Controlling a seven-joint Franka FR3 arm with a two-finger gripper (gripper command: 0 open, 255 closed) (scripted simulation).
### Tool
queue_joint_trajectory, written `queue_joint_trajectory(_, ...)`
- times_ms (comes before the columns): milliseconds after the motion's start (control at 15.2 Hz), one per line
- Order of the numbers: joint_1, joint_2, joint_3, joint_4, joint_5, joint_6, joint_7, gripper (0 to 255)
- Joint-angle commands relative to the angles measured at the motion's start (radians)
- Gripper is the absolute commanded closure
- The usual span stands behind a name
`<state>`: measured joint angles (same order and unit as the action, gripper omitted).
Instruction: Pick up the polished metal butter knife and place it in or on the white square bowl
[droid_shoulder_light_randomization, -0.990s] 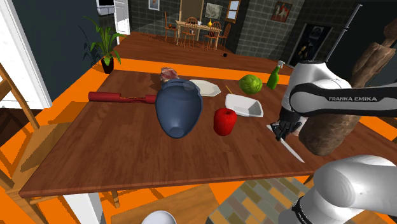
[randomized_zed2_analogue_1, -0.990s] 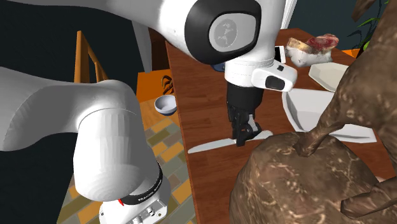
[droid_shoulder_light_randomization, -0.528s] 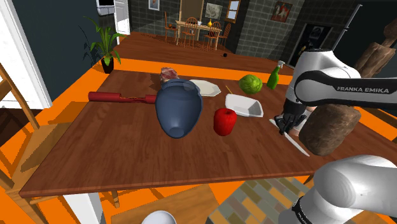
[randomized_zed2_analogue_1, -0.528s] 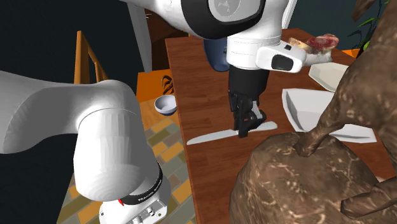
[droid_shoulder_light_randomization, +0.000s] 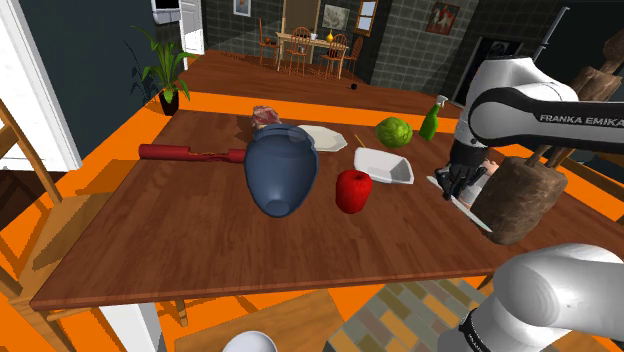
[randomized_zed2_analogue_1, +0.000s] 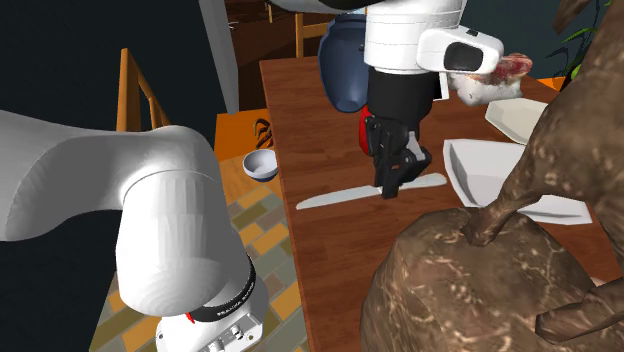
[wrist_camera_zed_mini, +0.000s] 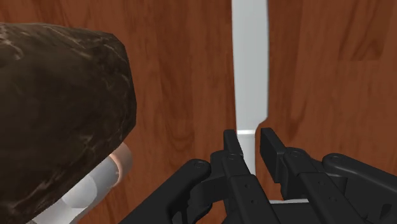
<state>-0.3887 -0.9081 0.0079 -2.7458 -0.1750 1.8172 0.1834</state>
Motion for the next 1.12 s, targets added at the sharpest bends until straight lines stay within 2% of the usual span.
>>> queue_joint_trajectory(0, -0.004, 0.078, -0.003, 0.049, -0.004, 0.029, 0.000, 255)
queue_joint_trajectory(528, -0.011, 0.449, 0.001, 0.313, -0.010, 0.134, 0.018, 255)
queue_joint_trajectory(1056, -0.014, 0.774, 0.006, 0.638, -0.013, 0.133, 0.022, 255)
